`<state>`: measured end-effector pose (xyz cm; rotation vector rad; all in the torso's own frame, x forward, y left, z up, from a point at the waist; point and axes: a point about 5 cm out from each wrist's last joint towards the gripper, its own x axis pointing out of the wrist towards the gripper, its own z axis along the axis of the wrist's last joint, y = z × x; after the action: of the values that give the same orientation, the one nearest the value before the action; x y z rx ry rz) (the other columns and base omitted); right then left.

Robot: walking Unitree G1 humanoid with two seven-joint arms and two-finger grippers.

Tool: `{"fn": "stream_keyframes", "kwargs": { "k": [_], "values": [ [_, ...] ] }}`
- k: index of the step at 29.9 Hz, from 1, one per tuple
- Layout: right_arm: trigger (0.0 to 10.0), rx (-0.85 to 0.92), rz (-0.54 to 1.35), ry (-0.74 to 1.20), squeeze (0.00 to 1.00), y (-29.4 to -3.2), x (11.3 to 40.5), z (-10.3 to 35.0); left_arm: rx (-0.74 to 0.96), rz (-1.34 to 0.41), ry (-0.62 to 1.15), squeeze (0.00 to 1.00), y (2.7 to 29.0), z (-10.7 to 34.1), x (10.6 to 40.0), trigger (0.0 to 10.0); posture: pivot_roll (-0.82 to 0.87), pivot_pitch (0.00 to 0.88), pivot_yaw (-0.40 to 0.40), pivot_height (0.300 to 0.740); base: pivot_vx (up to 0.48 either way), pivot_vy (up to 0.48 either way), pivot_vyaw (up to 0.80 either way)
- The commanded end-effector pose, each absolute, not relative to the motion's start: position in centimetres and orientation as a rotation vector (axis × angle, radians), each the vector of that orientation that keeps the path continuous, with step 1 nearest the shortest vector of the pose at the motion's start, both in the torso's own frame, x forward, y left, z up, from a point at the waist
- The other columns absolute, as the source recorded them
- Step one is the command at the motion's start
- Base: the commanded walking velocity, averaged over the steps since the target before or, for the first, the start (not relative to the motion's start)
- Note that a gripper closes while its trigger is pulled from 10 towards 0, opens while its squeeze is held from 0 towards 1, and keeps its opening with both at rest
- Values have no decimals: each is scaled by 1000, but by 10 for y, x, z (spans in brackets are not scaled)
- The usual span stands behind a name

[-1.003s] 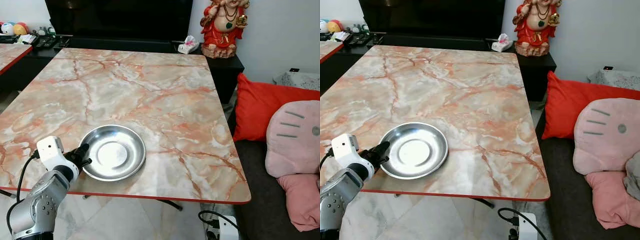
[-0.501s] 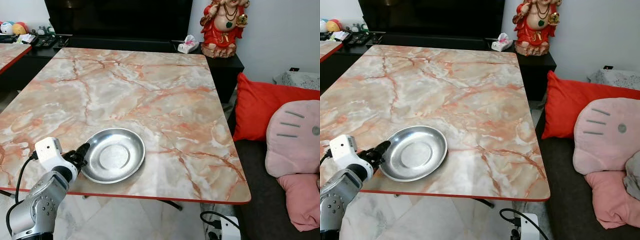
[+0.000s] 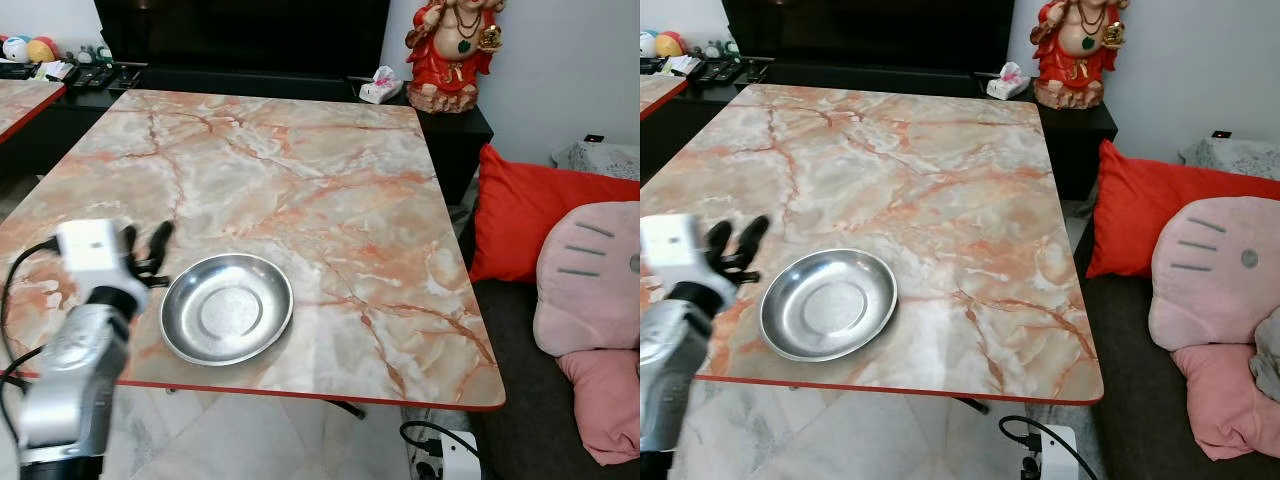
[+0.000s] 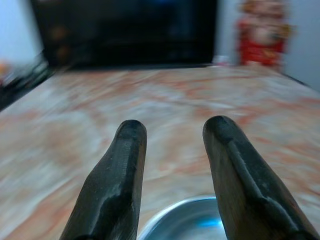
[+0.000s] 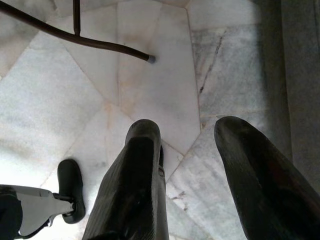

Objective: Setting the table

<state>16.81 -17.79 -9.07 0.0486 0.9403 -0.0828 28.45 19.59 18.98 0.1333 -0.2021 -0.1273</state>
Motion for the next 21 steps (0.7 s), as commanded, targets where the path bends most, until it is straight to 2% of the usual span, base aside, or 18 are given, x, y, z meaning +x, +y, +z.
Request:
{"fn": "stream_keyframes", "kwargs": {
  "k": [1, 7, 17, 21],
  "values": [
    [10000, 57, -104, 943, 0, -181, 166, -91, 197, -168, -202, 0, 185, 182, 284, 10000, 131, 33, -50, 740, 0, 0, 0],
    [10000, 62, -114, 944, 0, -181, 163, -92, 117, -181, -209, 0, 169, 169, 286, 10000, 121, 11, -46, 740, 0, 0, 0],
    [10000, 74, -131, 935, 0, -182, 162, -92, 140, -142, -217, 0, 166, 155, 284, 10000, 120, 0, -49, 740, 0, 0, 0],
    [10000, 72, -128, 931, 0, -182, 163, -92, 151, -130, -223, 0, 165, 153, 284, 10000, 119, 0, -55, 740, 0, 205, 0]
  ]
}}
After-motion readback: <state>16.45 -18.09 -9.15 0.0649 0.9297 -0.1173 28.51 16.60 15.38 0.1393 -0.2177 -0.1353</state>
